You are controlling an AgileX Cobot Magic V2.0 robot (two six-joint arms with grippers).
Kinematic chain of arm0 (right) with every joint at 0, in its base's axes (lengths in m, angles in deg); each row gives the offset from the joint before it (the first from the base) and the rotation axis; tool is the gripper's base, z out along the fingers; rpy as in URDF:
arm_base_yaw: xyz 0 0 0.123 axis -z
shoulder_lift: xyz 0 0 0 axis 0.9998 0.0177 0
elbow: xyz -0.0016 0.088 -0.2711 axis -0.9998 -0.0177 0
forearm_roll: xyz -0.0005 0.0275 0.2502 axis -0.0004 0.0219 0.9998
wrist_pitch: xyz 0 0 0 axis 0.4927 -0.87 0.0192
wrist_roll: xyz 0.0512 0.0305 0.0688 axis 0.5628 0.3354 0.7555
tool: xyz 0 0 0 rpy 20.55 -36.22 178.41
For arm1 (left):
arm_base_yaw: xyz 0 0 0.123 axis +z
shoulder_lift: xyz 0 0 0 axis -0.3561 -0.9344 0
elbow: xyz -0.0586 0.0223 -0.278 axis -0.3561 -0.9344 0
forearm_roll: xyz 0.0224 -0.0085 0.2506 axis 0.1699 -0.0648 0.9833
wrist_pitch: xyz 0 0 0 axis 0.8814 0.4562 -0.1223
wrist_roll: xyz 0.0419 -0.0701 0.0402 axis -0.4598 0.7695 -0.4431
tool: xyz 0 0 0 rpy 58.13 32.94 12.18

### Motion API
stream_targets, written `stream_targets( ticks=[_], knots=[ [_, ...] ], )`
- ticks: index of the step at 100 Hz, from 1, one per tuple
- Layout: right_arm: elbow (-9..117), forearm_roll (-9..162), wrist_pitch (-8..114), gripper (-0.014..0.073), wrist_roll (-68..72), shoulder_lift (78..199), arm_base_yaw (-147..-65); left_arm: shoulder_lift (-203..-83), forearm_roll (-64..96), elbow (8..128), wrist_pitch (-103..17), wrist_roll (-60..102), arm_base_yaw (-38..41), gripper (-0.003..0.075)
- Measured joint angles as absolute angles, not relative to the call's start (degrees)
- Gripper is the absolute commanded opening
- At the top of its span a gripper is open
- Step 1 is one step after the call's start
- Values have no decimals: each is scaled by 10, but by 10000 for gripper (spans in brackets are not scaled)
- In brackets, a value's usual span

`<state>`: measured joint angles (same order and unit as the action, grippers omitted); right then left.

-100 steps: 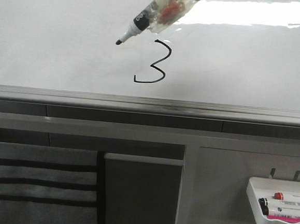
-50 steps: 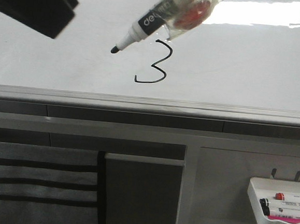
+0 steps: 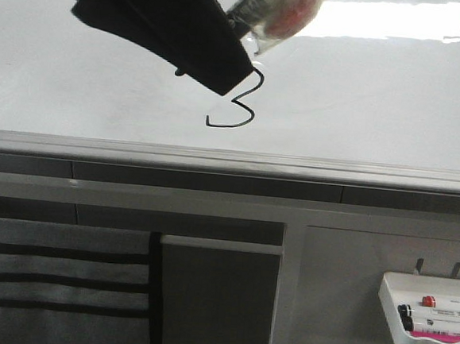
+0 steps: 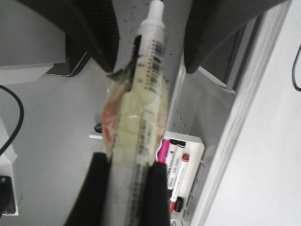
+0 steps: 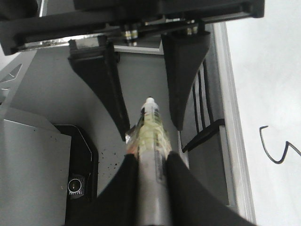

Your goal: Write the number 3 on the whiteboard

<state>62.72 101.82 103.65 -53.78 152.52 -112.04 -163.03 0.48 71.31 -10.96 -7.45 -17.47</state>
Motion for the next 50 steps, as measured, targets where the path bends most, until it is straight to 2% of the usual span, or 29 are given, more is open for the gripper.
stream_targets(
  ticks=[21,41,50],
  knots=[
    [627,1018,1036,-13,-538,1525,-1120,-1630,4,714,-115,-75,-175,283],
    [627,1018,1036,-13,-538,1525,-1120,-1630,4,714,-115,-75,-175,113],
    [627,1018,1036,-12,-538,1525,-1120,-1630,3,714,-113,-75,-176,66]
  ],
)
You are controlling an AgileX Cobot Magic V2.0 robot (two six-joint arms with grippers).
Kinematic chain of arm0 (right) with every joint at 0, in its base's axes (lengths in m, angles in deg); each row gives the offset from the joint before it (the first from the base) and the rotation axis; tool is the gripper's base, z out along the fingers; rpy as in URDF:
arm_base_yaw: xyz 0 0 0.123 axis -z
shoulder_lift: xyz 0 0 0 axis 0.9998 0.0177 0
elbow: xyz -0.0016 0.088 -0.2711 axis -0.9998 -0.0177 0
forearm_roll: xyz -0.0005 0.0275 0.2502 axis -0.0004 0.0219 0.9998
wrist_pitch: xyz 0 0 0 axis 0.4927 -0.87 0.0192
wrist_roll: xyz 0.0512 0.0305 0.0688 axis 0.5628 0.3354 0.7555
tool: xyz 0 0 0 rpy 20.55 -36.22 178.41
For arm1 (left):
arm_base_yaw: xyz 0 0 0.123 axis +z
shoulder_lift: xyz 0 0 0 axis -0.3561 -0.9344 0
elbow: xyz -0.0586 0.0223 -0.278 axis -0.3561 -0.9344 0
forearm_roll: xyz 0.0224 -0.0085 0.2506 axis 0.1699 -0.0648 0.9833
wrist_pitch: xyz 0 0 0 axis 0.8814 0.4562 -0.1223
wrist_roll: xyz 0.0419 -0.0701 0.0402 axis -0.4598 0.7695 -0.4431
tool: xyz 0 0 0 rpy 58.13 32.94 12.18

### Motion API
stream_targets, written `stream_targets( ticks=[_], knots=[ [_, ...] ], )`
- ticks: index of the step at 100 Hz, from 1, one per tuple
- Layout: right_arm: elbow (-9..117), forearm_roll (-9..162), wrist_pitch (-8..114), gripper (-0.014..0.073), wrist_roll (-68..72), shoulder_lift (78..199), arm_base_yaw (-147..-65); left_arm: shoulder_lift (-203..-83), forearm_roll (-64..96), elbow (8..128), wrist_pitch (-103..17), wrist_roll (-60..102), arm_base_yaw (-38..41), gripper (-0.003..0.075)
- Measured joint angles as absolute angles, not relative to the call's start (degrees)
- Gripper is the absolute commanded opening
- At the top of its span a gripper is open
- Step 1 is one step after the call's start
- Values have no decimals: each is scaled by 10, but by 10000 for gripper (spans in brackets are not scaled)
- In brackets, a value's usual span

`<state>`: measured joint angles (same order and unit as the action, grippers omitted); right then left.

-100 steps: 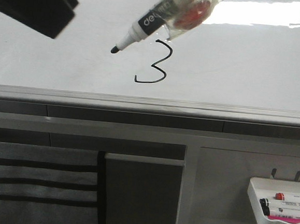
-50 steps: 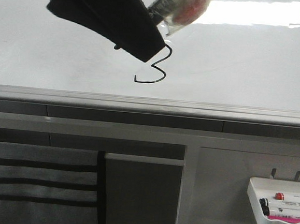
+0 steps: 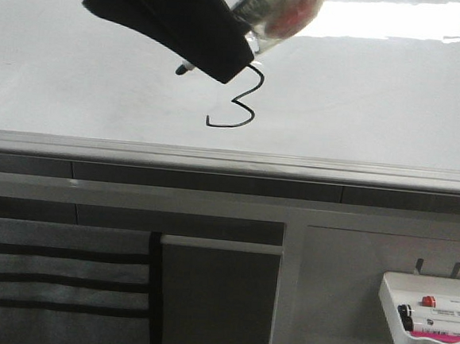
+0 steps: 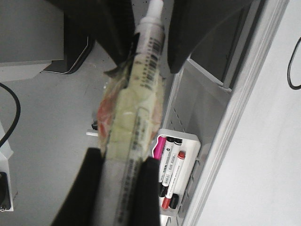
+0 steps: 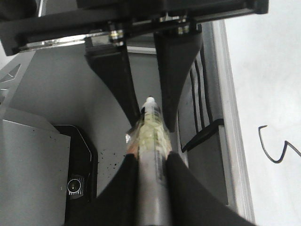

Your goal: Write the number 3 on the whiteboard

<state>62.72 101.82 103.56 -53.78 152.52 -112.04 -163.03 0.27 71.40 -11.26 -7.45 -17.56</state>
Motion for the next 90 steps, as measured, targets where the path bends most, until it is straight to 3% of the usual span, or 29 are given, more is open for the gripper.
stream_targets(
  ticks=[19,36,45,67,90],
  knots=[
    [627,1018,1037,17,-538,1525,-1120,-1630,4,714,-111,-79,-177,3],
    [627,1018,1036,254,-538,1525,-1120,-1630,4,714,-111,-81,-177,-13],
    [627,1013,1036,328,-529,1525,-1120,-1630,13,714,-111,-81,-177,-13],
    [627,982,1023,335,-458,1496,-1068,-1630,77,714,-113,-36,-165,-13],
    [627,951,1028,335,-377,1411,-954,-1595,122,696,-160,40,-86,-13]
  ],
)
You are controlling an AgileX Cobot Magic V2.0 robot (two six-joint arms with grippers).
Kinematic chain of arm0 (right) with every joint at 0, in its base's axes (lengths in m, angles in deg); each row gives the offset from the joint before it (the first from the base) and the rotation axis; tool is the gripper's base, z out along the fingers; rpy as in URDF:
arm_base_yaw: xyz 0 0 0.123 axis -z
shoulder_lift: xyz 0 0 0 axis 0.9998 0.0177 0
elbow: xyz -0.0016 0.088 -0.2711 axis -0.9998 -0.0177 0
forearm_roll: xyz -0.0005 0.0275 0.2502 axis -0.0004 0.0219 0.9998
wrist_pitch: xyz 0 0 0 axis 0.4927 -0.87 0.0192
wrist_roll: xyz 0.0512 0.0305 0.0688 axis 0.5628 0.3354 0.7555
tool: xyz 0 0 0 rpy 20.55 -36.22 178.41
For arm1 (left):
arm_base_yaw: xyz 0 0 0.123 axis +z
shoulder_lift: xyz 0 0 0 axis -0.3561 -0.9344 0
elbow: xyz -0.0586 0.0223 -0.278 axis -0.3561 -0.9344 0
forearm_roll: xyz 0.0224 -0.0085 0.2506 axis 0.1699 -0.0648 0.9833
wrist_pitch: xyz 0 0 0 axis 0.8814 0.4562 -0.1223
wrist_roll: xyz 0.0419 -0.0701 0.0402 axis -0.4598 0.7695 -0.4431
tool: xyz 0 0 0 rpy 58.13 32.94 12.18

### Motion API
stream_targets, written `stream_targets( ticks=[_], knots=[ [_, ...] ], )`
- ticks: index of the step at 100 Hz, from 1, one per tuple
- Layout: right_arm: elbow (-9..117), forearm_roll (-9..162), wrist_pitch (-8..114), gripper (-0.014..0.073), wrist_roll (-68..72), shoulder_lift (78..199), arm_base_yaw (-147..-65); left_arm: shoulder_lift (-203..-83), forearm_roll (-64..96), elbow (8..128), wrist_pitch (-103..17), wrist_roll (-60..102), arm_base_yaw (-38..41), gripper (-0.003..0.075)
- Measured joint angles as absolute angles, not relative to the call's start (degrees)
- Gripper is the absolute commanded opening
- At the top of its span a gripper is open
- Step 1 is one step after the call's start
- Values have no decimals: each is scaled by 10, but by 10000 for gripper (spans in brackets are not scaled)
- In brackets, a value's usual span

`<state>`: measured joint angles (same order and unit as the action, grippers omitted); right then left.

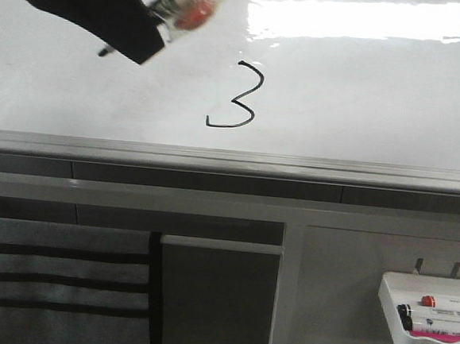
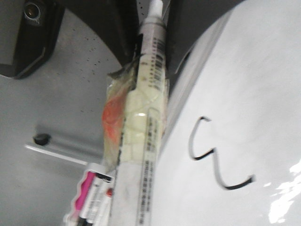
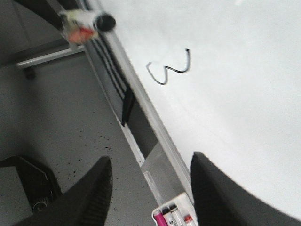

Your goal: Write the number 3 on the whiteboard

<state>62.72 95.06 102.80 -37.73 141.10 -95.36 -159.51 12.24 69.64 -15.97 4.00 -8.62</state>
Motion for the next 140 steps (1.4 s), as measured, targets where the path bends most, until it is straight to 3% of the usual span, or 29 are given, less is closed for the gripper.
stream_targets(
  ticks=[29,48,67,98,107,125,140],
  knots=[
    [598,948,1042,335,-359,1370,-899,-1537,106,562,-384,150,56,-13],
    [582,947,1042,335,-357,1370,-899,-1558,55,515,-509,162,86,-13],
    [576,947,1042,335,-357,1370,-899,-1619,45,514,-557,162,86,-13],
    [573,947,1042,335,-357,1370,-899,-1657,42,551,-529,162,87,3],
    [572,947,1042,335,-357,1370,-899,-1658,42,559,-512,163,88,73],
    [572,947,1042,335,-334,1370,-899,-1659,42,567,-494,164,88,315],
    [572,942,1042,335,-285,1369,-898,-1652,48,568,-472,164,88,344]
  ],
)
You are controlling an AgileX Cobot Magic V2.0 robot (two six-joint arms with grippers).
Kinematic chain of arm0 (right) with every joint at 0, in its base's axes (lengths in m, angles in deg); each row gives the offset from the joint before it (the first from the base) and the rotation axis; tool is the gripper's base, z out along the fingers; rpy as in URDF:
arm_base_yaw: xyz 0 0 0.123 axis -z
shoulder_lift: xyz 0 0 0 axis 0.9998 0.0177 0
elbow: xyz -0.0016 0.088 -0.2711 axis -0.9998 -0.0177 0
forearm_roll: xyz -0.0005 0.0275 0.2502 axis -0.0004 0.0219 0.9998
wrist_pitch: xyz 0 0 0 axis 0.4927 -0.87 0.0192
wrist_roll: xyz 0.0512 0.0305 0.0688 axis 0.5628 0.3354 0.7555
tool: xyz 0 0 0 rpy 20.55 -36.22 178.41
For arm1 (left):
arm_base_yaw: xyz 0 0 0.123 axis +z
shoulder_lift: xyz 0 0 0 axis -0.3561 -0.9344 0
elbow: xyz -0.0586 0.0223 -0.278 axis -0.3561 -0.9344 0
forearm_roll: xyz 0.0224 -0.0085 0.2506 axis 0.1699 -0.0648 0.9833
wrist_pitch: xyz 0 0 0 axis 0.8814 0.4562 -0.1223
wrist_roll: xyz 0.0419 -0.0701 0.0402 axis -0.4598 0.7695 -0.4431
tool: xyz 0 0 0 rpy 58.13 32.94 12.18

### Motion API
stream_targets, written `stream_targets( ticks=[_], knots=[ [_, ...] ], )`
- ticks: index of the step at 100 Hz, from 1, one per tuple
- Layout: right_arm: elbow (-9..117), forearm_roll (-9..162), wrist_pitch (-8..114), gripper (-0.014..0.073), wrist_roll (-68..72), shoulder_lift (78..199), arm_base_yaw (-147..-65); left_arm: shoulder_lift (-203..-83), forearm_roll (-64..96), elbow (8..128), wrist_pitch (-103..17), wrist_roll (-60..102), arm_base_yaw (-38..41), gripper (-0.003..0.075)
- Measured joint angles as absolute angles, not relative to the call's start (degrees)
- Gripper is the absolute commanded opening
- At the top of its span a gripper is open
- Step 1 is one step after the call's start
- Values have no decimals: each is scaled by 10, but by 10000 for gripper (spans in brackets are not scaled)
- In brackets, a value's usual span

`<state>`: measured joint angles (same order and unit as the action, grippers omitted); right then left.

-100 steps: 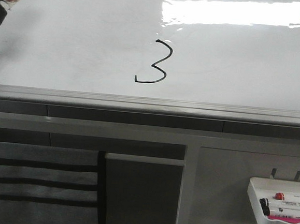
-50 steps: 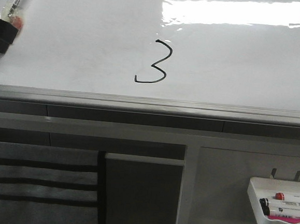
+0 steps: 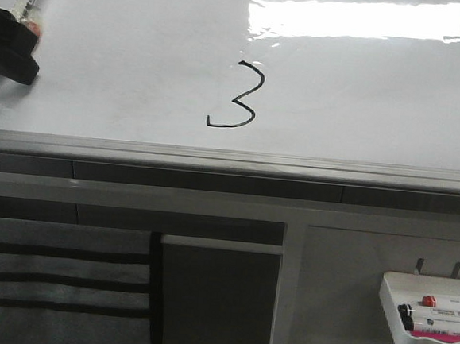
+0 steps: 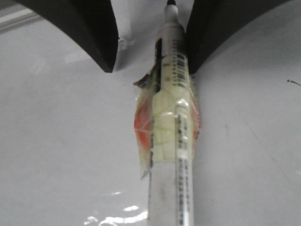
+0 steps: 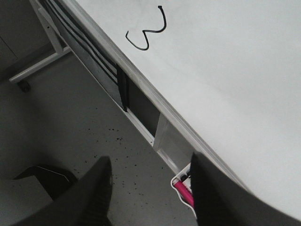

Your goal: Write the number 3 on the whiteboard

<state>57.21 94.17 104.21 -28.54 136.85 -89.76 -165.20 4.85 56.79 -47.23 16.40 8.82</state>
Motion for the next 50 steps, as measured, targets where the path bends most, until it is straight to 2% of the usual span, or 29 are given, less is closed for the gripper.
stream_targets(
  ticks=[26,37,50],
  knots=[
    [550,853,1027,333,-52,1320,-861,-1545,90,568,-361,183,127,344],
    [504,814,991,333,32,1280,-834,-1488,171,568,-289,258,158,342],
    [433,806,935,333,64,1232,-818,-1424,283,568,-218,371,178,330]
  ],
)
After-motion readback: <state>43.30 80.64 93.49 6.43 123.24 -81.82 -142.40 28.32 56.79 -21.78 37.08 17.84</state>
